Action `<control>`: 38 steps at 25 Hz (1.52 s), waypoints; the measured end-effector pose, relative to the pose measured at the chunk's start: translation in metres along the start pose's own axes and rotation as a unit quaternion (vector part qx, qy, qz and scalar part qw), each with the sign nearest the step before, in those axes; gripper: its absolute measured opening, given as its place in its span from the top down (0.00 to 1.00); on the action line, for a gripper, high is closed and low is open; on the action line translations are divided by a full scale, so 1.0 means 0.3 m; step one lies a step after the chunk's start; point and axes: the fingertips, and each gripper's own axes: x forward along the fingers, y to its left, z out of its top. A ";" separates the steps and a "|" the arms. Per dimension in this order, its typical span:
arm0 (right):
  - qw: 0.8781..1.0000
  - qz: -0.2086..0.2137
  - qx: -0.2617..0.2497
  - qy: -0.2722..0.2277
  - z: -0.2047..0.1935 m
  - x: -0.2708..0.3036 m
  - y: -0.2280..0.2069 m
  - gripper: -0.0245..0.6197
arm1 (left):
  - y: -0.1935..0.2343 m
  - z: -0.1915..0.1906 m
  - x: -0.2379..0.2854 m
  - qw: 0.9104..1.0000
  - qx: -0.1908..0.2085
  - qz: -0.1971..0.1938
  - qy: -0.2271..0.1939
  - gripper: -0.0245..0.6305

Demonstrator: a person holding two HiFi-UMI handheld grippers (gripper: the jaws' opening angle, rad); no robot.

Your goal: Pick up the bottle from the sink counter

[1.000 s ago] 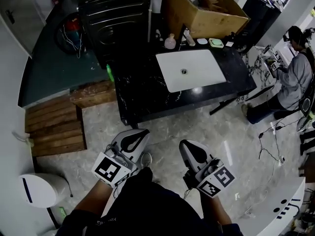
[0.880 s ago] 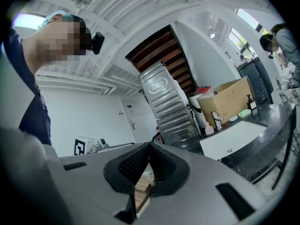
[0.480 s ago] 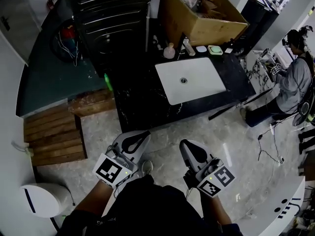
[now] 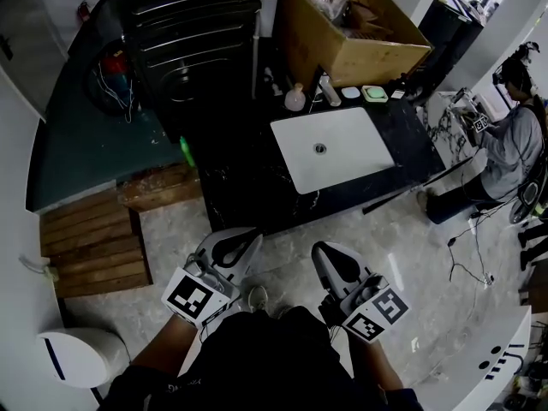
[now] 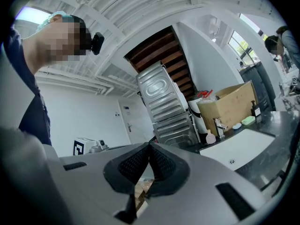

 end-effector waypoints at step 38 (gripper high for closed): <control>0.999 0.039 0.019 0.019 0.102 0.201 -0.427 0.93 | 0.217 -0.020 0.398 0.999 0.000 0.038 0.032 0.95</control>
